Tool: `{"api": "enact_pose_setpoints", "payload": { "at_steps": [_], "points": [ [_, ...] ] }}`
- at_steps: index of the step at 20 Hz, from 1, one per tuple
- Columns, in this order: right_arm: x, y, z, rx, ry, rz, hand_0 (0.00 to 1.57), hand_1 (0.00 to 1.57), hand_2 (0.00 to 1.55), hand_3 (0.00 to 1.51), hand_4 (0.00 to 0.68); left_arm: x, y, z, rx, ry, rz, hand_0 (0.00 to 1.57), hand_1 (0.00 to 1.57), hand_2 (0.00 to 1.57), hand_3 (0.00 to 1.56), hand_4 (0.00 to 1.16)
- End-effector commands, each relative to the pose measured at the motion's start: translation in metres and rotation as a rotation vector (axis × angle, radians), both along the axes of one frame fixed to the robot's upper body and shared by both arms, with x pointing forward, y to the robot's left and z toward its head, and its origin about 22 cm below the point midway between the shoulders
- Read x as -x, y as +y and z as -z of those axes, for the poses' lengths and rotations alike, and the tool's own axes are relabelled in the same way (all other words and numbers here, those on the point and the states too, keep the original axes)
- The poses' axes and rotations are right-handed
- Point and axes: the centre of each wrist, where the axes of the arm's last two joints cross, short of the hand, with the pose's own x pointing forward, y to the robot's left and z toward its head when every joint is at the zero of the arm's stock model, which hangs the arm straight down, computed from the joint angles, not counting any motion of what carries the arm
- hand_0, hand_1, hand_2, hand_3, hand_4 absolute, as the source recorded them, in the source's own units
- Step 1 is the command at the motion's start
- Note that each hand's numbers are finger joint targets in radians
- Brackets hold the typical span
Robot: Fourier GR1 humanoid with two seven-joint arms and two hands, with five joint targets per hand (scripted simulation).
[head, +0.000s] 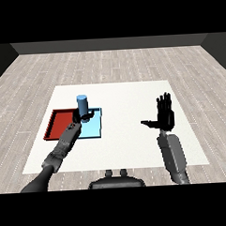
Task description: Pick the blue can and put it in the blue box
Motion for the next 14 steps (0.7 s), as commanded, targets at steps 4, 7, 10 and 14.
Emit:
{"api": "enact_pose_setpoints", "payload": {
  "at_steps": [4, 7, 10, 14],
  "points": [
    [-0.005, -0.003, 0.034, -0.007, 0.035, 0.016, 0.0, 0.0, 0.0, 0.0, 0.0, 0.019, 0.015, 0.038, -0.122, 0.238, -0.095, 1.51, 1.51, 1.4, 1.18, 0.9],
    [-0.006, -0.013, 0.022, -0.008, 0.026, 0.01, 0.0, 0.0, 0.0, 0.0, 0.0, 0.029, 0.019, 0.051, -0.083, 0.387, -0.132, 0.9, 0.9, 0.84, 0.95, 0.9],
    [-0.01, -0.006, 0.01, 0.003, 0.015, -0.002, 0.0, 0.0, 0.0, 0.0, 0.0, 0.05, 0.03, 0.073, -0.129, 0.415, -0.082, 0.89, 0.89, 0.75, 0.41, 0.93],
    [-0.008, -0.006, 0.02, -0.008, 0.0, -0.02, 0.0, 0.0, 0.0, 0.0, 0.0, 0.051, 0.033, 0.074, -0.088, 0.481, -0.059, 0.98, 0.98, 0.94, 0.0, 0.53]
  ]
}}
